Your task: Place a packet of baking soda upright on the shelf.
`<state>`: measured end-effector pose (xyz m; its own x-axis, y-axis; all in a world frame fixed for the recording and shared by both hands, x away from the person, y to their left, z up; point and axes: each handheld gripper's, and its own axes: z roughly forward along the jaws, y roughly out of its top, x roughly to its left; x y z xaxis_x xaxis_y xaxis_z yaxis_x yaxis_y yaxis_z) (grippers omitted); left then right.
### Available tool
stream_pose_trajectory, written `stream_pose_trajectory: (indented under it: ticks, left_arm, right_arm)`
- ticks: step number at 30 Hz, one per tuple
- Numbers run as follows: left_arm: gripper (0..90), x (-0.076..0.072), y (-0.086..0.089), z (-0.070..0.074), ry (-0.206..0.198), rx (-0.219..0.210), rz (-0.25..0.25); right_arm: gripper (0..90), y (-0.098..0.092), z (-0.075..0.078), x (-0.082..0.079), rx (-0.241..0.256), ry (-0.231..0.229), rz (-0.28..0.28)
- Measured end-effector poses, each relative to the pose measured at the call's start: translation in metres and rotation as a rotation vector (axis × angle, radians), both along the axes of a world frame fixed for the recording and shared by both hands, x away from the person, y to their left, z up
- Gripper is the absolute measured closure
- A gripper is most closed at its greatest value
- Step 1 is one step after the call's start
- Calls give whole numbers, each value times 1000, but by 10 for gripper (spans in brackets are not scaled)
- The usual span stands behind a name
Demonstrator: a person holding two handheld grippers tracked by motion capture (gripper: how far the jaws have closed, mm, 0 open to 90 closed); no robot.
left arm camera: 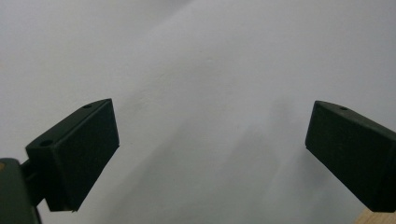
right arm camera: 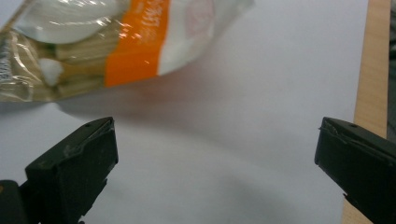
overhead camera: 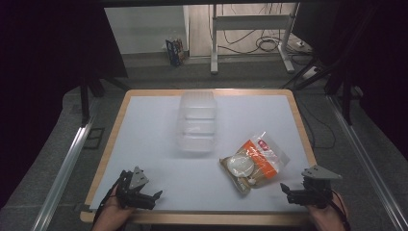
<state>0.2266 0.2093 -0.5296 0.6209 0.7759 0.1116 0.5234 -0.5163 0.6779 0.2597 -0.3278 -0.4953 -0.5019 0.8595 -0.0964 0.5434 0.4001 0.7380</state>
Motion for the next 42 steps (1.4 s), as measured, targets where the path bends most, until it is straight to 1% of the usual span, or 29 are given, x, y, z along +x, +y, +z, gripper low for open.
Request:
stream_pose_trajectory:
  ticks: [2,4,7,11,16,22,27,37,42]
  left_arm:
    - [28,0,1,0,-1,-7,2]
    - [28,0,2,0,0,-18,7]
    - [28,-1,3,1,-2,-14,3]
    - [28,-1,1,0,-5,-4,0]
    - [28,-1,2,1,-2,-12,2]
    - [28,0,2,1,-3,-8,-1]
    - [28,0,2,0,-3,-11,1]
    - [28,0,2,0,-3,-6,-1]
    - [29,0,2,0,-2,-5,0]
  right_arm:
    - [0,-3,-1,3,0,10,-8]
    - [0,-5,-3,6,18,31,-11]
    - [0,-6,-6,6,33,54,-13]
    - [0,-4,-5,5,28,50,-8]
    - [0,-3,-6,5,27,61,-3]
    - [0,-4,-5,5,30,56,-2]
    - [0,-3,-6,5,31,61,-1]
    - [0,-3,-3,5,54,43,-9]
    - [0,-1,-1,7,48,32,-12]
